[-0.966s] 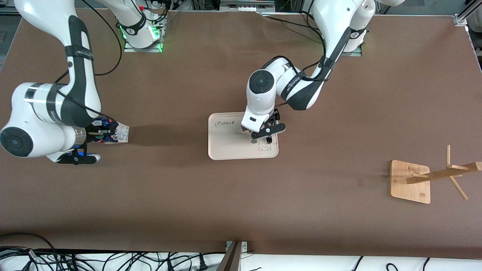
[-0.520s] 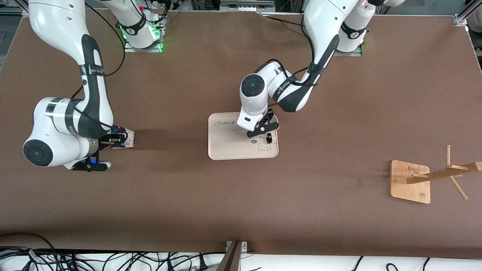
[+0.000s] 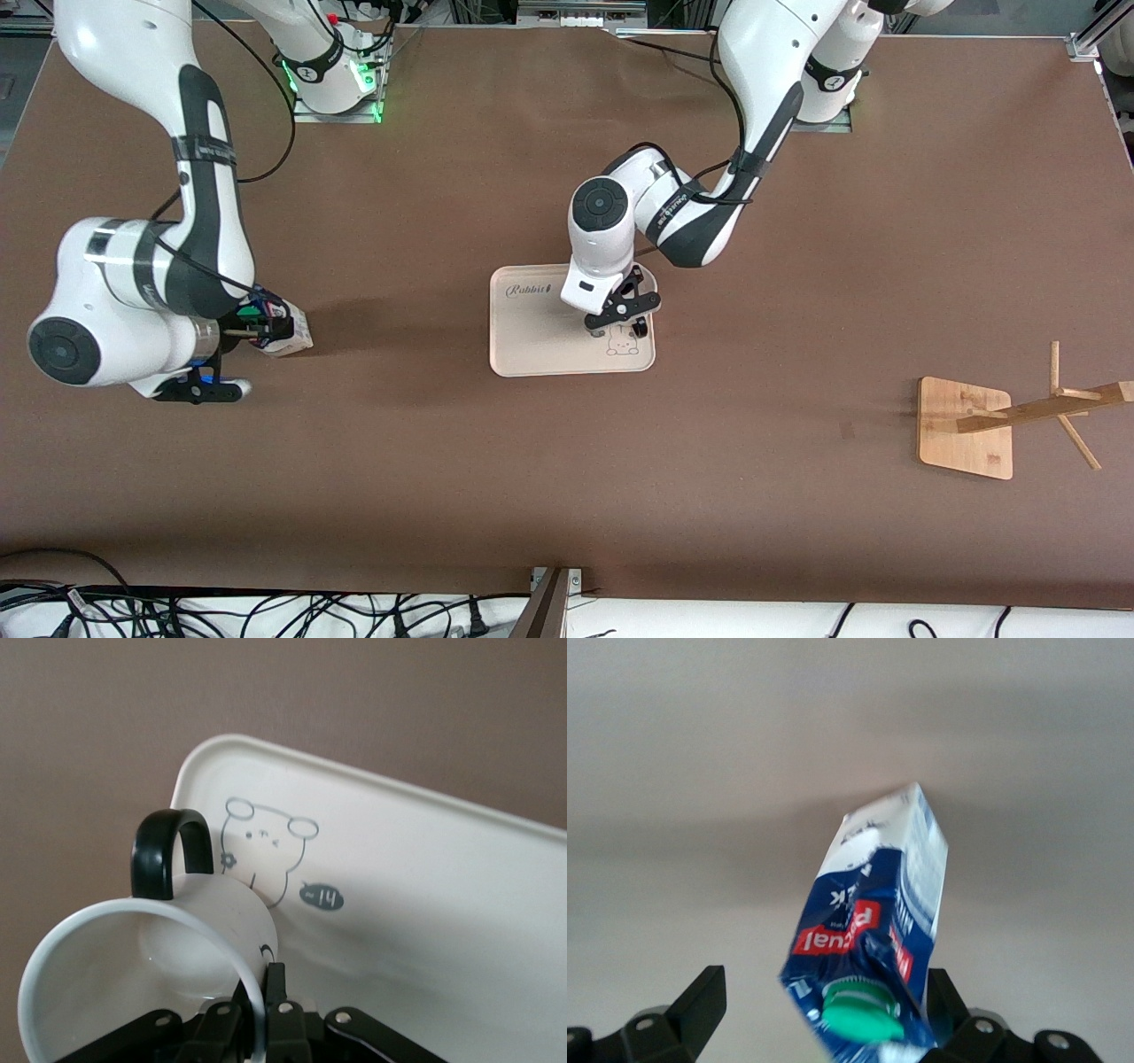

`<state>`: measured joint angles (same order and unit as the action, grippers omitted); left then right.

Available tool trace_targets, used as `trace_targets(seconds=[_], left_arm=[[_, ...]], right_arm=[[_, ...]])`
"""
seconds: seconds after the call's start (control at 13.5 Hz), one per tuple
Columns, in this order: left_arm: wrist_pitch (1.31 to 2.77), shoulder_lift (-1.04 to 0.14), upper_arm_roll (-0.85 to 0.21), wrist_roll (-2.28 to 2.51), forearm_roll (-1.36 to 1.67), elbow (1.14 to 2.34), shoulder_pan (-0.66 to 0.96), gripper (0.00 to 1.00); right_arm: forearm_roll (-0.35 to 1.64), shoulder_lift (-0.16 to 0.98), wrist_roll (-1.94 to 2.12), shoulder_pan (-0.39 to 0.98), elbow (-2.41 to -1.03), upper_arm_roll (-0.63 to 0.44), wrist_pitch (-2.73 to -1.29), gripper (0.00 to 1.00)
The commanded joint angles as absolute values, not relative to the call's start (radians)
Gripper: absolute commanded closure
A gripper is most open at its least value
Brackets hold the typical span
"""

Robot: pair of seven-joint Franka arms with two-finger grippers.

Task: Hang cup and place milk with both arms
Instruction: 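Carry the mug to the wooden stand and hang its handle on a peg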

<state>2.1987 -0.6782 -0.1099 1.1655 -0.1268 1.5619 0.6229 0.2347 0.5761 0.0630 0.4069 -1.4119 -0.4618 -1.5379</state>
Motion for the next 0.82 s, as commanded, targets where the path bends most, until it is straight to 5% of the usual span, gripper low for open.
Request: trace_targets(seconds=[0.0, 0.37, 0.74], left_arm=[[2.113, -0.592, -0.109, 1.149, -0.153, 1.511, 0.569, 1.0], [1.829, -0.468, -0.112, 0.927, -0.146, 1.361, 0.431, 1.0], [1.737, -0.365, -0.115, 0.427, -0.143, 1.361, 0.204, 1.0]], right_arm=[[0.244, 0.462, 0.08, 0.397, -1.425, -0.483, -1.438, 0.0], [0.244, 0.357, 0.083, 0.397, -1.367, -0.532, -1.307, 0.0], [0.2, 0.357, 0.074, 0.469, -1.24, -0.52, -1.252, 0.0]])
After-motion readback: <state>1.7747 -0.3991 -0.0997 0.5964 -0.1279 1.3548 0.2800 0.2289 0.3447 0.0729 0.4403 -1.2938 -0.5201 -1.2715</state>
